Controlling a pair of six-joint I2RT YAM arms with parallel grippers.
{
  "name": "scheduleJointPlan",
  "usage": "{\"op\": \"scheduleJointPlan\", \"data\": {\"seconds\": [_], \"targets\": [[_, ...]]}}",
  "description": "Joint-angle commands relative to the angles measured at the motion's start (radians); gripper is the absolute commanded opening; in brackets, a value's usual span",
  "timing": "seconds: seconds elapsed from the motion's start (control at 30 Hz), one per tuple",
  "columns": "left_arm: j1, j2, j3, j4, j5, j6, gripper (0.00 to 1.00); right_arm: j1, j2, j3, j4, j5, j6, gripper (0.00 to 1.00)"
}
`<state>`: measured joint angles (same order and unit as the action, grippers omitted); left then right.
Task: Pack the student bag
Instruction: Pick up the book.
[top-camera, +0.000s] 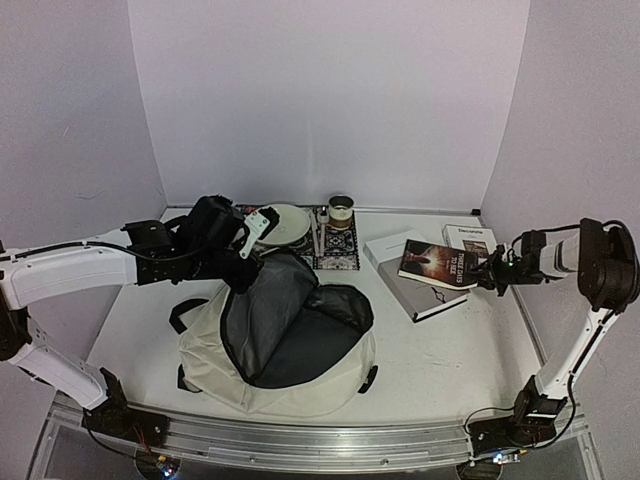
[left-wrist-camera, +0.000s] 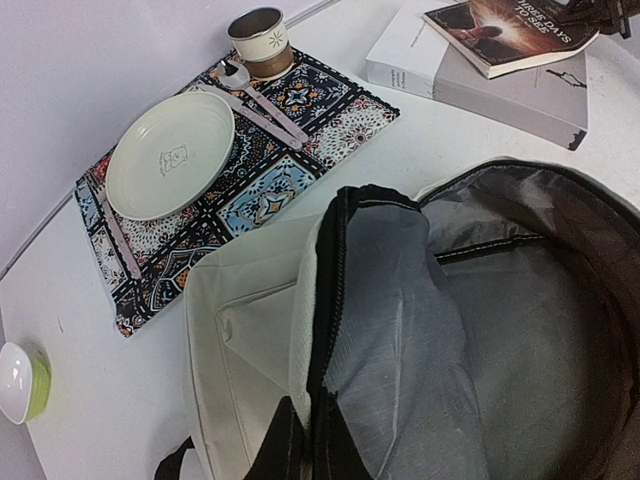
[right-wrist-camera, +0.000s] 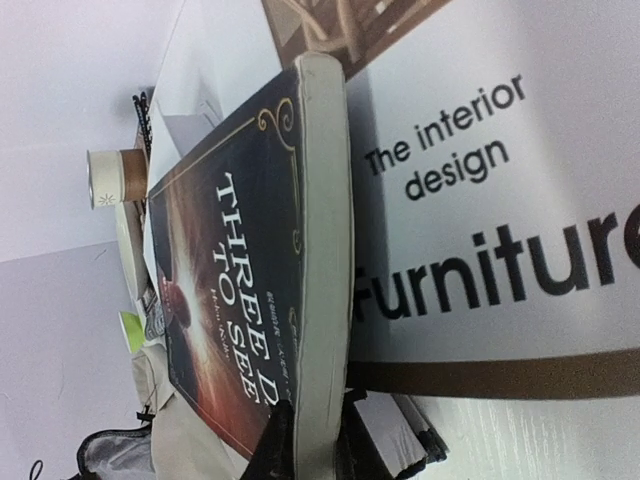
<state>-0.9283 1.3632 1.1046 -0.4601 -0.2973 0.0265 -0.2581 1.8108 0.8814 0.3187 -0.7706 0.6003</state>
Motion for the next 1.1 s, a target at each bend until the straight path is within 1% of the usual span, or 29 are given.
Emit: {"op": "scheduleJointPlan", "data": {"seconds": [0.0,0.13,0.3,0.47,0.57,0.8,0.93,1.07], "targets": [[0.007,-0.024,0.008,0.037,0.009,0.003,0.00,0.001,-0.080,-0.036,-0.004,-0.041,0.016,0.00],[0.008,-0.025,0.012,0.035,0.023,0.001,0.00,0.000,-0.143,-0.064,0.016,-0.056,0.055,0.00],[0.009,-0.014,0.035,0.034,0.020,-0.016,0.00,0.010,-0.270,-0.118,0.083,-0.079,0.185,0.00],[0.008,0.002,0.102,0.027,0.094,-0.063,0.00,0.038,-0.418,-0.140,0.092,-0.086,0.294,0.00],[0.008,0.029,0.157,-0.002,0.114,-0.072,0.00,0.069,-0.493,-0.141,0.097,-0.081,0.364,0.00],[0.008,0.100,0.280,-0.070,0.139,-0.104,0.00,0.230,-0.639,-0.133,0.098,-0.022,0.499,0.00],[0.007,0.132,0.337,-0.082,0.149,-0.133,0.00,0.350,-0.726,-0.165,0.091,0.077,0.571,0.00],[0.008,0.163,0.406,-0.094,0.151,-0.172,0.00,0.454,-0.789,-0.186,0.055,0.134,0.594,0.00]]}}
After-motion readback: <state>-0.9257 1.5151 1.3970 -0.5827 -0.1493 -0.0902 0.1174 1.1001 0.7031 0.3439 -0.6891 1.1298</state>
